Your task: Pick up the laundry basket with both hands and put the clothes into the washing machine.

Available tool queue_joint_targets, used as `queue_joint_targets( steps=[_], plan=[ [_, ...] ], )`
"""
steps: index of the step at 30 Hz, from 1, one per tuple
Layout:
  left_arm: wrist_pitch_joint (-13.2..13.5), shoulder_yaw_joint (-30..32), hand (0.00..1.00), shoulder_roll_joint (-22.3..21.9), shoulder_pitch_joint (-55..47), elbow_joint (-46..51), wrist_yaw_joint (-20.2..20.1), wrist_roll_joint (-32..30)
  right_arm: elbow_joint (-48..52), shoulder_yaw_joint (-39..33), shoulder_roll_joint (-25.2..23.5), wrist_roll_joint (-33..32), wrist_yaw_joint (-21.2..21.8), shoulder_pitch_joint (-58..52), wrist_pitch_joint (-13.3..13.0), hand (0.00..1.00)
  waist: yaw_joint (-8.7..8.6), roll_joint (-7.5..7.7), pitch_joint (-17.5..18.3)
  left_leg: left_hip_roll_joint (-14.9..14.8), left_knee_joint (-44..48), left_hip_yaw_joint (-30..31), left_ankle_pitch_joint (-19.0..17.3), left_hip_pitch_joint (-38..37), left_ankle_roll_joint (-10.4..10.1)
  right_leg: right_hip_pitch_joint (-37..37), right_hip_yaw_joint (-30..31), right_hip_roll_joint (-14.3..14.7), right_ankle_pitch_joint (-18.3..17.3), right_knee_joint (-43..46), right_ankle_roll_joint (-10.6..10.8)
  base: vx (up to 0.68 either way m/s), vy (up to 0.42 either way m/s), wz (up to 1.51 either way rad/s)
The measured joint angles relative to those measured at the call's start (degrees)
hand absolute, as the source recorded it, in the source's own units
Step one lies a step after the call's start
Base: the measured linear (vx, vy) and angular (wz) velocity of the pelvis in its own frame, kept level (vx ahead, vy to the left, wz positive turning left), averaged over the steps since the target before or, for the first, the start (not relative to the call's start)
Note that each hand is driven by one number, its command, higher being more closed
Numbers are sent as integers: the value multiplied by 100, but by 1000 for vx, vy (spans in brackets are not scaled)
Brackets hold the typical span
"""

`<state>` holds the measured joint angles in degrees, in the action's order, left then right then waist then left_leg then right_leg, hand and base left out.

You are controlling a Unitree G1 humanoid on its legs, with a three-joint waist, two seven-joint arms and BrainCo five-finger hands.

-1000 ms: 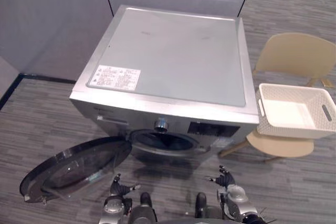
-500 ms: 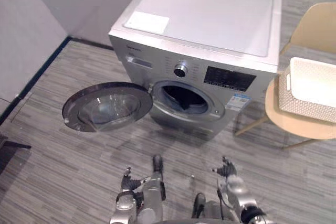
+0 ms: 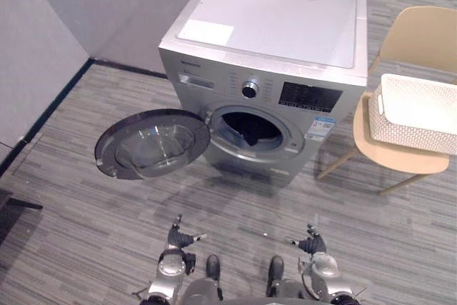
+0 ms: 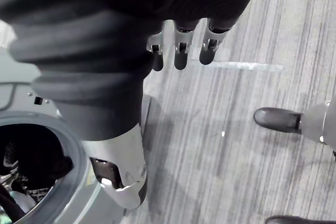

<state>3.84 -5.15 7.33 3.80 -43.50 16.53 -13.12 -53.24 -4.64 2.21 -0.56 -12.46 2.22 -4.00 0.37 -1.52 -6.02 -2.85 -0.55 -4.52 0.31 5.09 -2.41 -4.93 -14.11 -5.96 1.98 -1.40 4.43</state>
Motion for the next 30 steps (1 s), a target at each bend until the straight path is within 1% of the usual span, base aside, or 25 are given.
queue_joint_targets(
  steps=[1, 3, 4, 8, 9, 10, 12, 14, 15, 16, 18, 20, 21, 24, 25, 27, 28, 29, 30],
  plan=[
    [-16, -1, 0, 63, 82, 69, 28, -129, 0, -1, 6, 0, 0, 19, 0, 0, -27, 3, 1, 6, -20, -7, 15, -5, 21, 8, 0, -9, 20, -24, 7, 38, 70, -1],
    [-48, 7, 0, 407, 440, 233, 137, -411, -114, -3, 15, 1, -3, 175, -1, 0, -124, 29, 5, 62, -89, -21, 38, -29, 49, 44, 0, -31, 97, -140, 17, 29, 50, -2],
    [-65, 13, 0, 508, 535, 266, 152, -483, -164, -4, 16, 0, -5, 220, -1, 0, -125, 37, 7, 70, -100, -34, 39, -39, 49, 61, 1, -31, 123, -180, 13, 24, 31, -10],
    [-118, 313, 0, 1242, 1327, 355, 444, -816, -223, -6, 38, 0, -9, 353, 0, 0, -126, 78, 2, 80, -149, -127, 39, -1, 50, -3, 57, -25, 193, -277, 20, 15, 7, -12],
    [-155, 448, 0, 1439, 1539, 356, 542, -902, -226, -7, 46, 2, -11, 392, 1, 0, -119, 106, -14, 77, -151, -163, 39, 52, 50, -77, 97, -20, 210, -277, 7, 5, 2, -16],
    [-186, 515, 0, 1534, 1641, 357, 597, -929, -227, -7, 45, 2, -11, 417, 3, 0, -116, 123, -25, 75, -150, -187, 39, 84, 50, -121, 124, -16, 227, -277, -5, 1, 4, -19],
    [-320, 636, 0, 1865, 2052, 355, 772, -1004, -231, -7, 37, 2, -16, 483, 3, 0, -115, 227, -95, 73, -142, -239, 53, 204, 72, -268, 179, -11, 287, -283, -34, -9, 9, -15],
    [-367, 655, 0, 1973, 2289, 355, 862, -1011, -231, -8, 31, 2, -20, 481, 3, 0, -104, 301, -139, 80, -139, -257, 54, 260, 74, -335, 189, -19, 307, -282, -39, -5, 18, -5],
    [-388, 691, 0, 2056, 2458, 355, 888, -1017, -230, -7, -7, 3, -20, 478, 3, 0, -101, 370, -184, 79, -124, -272, 54, 294, 75, -370, 195, -20, 330, -283, -58, -9, 25, -5],
    [-453, 713, 0, 2085, 2627, 355, 956, -1033, -218, 1, -59, 4, -23, 456, 1, 0, -94, 415, -194, 69, -76, -271, 47, 375, 82, -427, 228, -19, 359, -273, -97, 0, 0, 0],
    [-555, 713, 0, 2116, 2909, 355, 1083, -1159, -216, 17, -103, 4, -35, 445, -9, 0, -60, 474, -218, 65, 64, -271, 10, 553, 125, -537, 271, -27, 383, -258, -106, 0, 0, 0],
    [-778, 702, 0, 2159, 3277, 349, 1234, -1493, -211, 47, -189, -1, -40, 410, -17, 0, 13, 516, -237, 17, 297, -274, -78, 789, 150, -677, 307, -37, 387, -225, -108, -16, 0, -2],
    [-850, 700, 0, 2179, 3391, 343, 1239, -1603, -211, 133, -195, -6, -36, 377, -17, 0, 63, 518, -239, -10, 406, -278, -129, 850, 139, -721, 324, -25, 387, -167, -108, 0, 0, 0],
    [-902, 684, 0, 2308, 3559, 230, 1232, -1809, -164, 140, -215, -10, -36, 370, -65, 0, 78, 520, -245, -88, 701, -287, -277, 992, 129, -772, 370, -2, 387, -87, -108, -36, 4, -7],
    [-955, 683, 0, 2367, 3649, 193, 1224, -1880, -118, 168, -207, -10, -37, 378, -106, 0, 87, 529, -249, -127, 868, -291, -352, 1111, 117, -856, 414, 6, 387, -31, -108, -49, 11, -12],
    [-967, 681, 0, 2454, 3893, 66, 1216, -1912, -28, 347, -167, -10, -33, 425, -145, 0, 118, 586, -351, -183, 1093, -328, -428, 1296, 113, -979, 487, 33, 394, 11, -118, -100, 3, -16],
    [-969, 680, 0, 2482, 3957, 28, 1208, -1912, -23, 362, -179, -11, -32, 449, -151, 0, 123, 604, -372, -210, 1152, -337, -450, 1365, 102, -1032, 500, 53, 413, 14, -145, -126, -19, -19],
    [-979, 681, 0, 2504, 4079, -37, 1168, -1912, -10, 417, -187, -11, -31, 472, -167, 0, 161, 632, -392, -275, 1270, -335, -475, 1527, 78, -1152, 521, 110, 480, 13, -237, -103, -35, -17],
    [-983, 681, 0, 2507, 4159, -55, 1084, -1912, 26, 492, -183, -12, -30, 477, -168, 0, 198, 670, -453, -325, 1369, -336, -492, 1624, 61, -1209, 536, 152, 500, 11, -262, -100, -43, -15]
  ],
)
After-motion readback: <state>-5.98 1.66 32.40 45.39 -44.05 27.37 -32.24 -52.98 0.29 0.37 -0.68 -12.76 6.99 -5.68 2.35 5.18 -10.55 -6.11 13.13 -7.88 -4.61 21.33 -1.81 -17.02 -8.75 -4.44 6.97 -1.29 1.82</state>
